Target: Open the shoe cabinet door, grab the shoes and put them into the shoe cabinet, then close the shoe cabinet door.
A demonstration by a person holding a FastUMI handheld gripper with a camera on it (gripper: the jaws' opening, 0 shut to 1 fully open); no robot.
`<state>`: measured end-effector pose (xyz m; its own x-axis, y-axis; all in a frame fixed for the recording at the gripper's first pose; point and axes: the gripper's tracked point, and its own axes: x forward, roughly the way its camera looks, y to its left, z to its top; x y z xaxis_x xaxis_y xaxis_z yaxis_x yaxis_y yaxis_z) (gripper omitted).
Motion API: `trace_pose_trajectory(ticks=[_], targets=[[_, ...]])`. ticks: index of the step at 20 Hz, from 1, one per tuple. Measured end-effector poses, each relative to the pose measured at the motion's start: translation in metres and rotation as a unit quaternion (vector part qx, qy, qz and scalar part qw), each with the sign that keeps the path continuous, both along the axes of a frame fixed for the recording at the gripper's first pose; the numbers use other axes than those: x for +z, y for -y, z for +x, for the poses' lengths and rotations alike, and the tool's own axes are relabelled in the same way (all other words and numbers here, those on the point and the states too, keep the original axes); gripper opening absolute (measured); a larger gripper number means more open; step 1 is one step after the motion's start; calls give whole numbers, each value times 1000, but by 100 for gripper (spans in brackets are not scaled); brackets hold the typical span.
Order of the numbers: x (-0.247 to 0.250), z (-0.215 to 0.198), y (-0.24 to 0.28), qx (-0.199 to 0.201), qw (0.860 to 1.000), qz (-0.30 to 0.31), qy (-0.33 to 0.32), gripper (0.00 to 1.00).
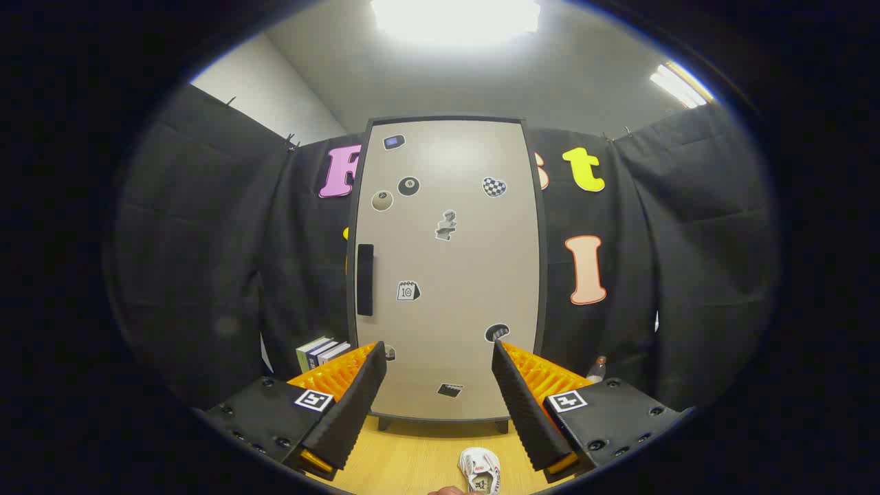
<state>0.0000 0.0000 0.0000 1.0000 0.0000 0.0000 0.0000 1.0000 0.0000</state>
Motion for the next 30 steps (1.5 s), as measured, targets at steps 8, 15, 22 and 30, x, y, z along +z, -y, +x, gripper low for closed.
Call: trace_pose_trajectory(ticks=[8,15,22,30], targets=[[5,-12,-8,5,1000,-1,2,97],[0,-11,-22,21,1000,-5,-6,97],[0,-1,-25,32,999,-12,-11,97],[0,25,-18,26,999,-14,-21,97]])
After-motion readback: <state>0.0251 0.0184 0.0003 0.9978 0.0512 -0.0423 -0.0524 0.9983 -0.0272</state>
